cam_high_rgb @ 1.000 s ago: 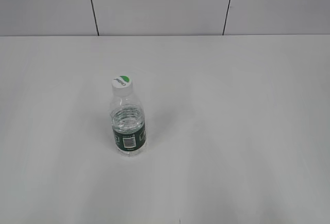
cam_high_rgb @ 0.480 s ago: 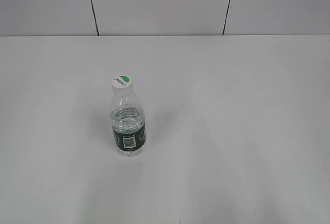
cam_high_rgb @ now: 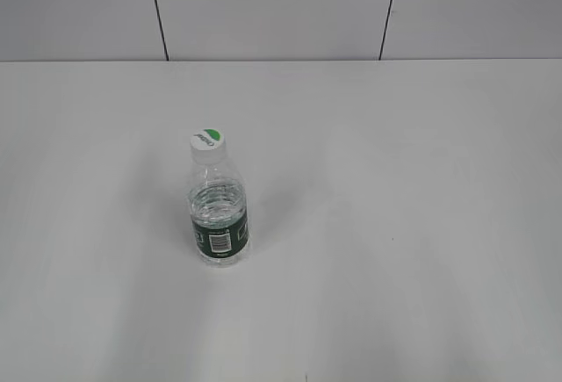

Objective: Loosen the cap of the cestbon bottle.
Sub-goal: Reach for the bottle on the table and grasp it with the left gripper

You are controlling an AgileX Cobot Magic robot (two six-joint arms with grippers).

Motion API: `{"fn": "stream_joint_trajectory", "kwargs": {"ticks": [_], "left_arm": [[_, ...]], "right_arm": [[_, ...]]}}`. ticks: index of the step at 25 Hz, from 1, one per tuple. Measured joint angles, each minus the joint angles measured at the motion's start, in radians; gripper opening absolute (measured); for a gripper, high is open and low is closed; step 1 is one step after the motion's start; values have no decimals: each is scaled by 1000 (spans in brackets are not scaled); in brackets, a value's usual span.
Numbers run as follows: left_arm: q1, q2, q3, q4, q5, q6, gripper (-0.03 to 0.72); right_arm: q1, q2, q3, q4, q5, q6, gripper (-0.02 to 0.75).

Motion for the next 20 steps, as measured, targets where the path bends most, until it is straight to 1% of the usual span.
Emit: {"fn": "stream_joint_trajectory", "kwargs": {"ticks": [12, 20], "left_arm": [[0, 396, 8, 11, -261, 0, 530], [0, 582, 8, 10, -445, 0, 529]], "right_arm": [[0, 0, 0, 0, 0, 0, 587], [0, 0, 0, 0, 0, 1, 587]]}}
